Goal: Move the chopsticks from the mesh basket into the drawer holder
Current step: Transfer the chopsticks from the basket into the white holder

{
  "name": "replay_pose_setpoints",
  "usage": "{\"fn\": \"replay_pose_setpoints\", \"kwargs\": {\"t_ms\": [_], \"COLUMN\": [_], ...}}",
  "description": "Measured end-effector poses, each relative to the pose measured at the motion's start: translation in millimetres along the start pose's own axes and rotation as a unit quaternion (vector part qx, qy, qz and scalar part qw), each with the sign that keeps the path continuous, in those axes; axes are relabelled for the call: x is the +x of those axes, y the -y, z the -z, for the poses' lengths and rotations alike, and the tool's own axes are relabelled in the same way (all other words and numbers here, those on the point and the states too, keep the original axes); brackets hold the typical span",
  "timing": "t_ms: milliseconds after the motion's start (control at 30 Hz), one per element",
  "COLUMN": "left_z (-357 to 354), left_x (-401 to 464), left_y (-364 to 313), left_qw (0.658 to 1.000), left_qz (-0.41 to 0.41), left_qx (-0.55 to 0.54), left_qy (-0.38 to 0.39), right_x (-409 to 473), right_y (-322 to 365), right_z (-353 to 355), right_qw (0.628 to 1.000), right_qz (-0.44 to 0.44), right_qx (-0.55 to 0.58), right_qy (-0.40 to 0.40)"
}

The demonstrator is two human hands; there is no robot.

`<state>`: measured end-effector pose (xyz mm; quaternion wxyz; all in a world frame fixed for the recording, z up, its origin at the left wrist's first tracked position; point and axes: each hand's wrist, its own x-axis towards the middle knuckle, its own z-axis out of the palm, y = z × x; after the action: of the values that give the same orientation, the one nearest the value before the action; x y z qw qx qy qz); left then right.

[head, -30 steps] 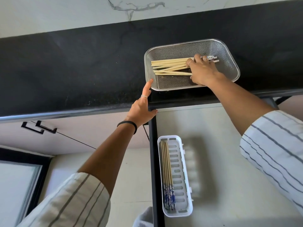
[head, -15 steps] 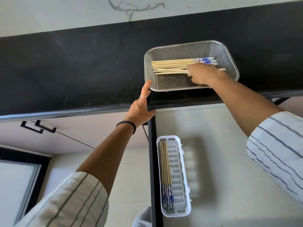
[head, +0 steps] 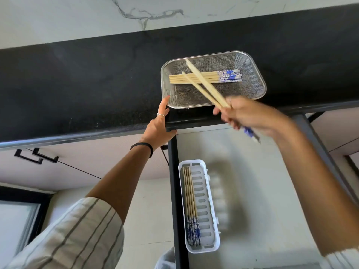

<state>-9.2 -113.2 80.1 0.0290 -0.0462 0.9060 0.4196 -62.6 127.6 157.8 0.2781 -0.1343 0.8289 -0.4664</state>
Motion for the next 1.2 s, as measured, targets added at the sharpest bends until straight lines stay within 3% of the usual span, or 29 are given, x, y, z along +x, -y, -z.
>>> {"fn": "replay_pose_setpoints", "kwargs": {"t_ms": [100, 267, 433, 567, 1000, 1200], "left_z": [0, -1, -2, -3, -2, -2], "left_x": [0, 1, 3, 4, 11, 13], "left_y": [0, -1, 0, 3, 15, 16], "left_qw": [1.0, 1.0, 1.0, 1.0, 0.999, 1.0], "left_qz": [-0.001, 0.01, 0.012, 0.006, 0.013, 0.004], "left_qx": [-0.016, -0.02, -0.018, -0.015, -0.02, -0.019], "left_qy": [-0.001, -0.005, 0.0, -0.007, -0.021, -0.017], "right_x": [-39, -80, -97, -95, -69, -70], "right_y": [-31, -88, -123, -138, -147, -157], "right_z": [-28, -80, -143, -183, -231, -243], "right_qw": [0.994, 0.974, 0.947, 0.937, 0.96, 0.963], "right_qz": [-0.043, -0.15, -0.254, -0.304, -0.266, -0.237], "right_qx": [0.084, 0.127, 0.188, 0.169, -0.057, -0.086], "right_qy": [0.053, 0.112, 0.061, 0.033, -0.07, -0.099]}}
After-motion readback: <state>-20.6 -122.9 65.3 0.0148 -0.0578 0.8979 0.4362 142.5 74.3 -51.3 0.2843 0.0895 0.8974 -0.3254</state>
